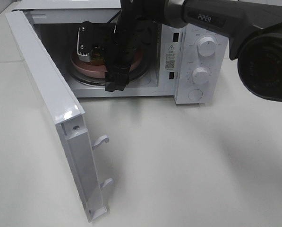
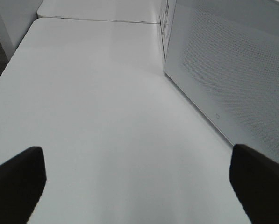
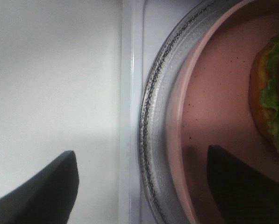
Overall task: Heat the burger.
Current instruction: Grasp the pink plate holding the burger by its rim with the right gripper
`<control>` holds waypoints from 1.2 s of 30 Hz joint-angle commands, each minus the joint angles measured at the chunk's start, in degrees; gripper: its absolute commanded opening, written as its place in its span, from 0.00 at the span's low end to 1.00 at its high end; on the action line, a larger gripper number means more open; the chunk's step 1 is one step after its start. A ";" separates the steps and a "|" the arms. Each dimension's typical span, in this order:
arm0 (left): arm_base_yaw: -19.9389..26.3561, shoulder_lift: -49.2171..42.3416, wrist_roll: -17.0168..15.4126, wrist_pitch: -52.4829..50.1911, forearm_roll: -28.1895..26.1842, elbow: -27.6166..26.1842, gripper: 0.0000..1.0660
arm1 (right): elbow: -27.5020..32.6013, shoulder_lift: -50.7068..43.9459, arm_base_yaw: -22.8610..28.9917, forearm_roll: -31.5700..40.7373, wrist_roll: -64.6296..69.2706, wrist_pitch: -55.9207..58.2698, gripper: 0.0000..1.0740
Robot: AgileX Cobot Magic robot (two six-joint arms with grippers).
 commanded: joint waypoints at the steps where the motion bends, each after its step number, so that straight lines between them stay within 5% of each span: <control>1: -0.23 -0.17 -0.46 0.00 0.00 -0.06 0.95 | -0.17 0.74 -0.29 0.06 0.86 -0.17 0.71; 36: -0.23 -0.17 -0.46 0.00 0.00 -0.06 0.95 | -0.17 0.74 -1.60 -6.53 9.57 -5.10 0.71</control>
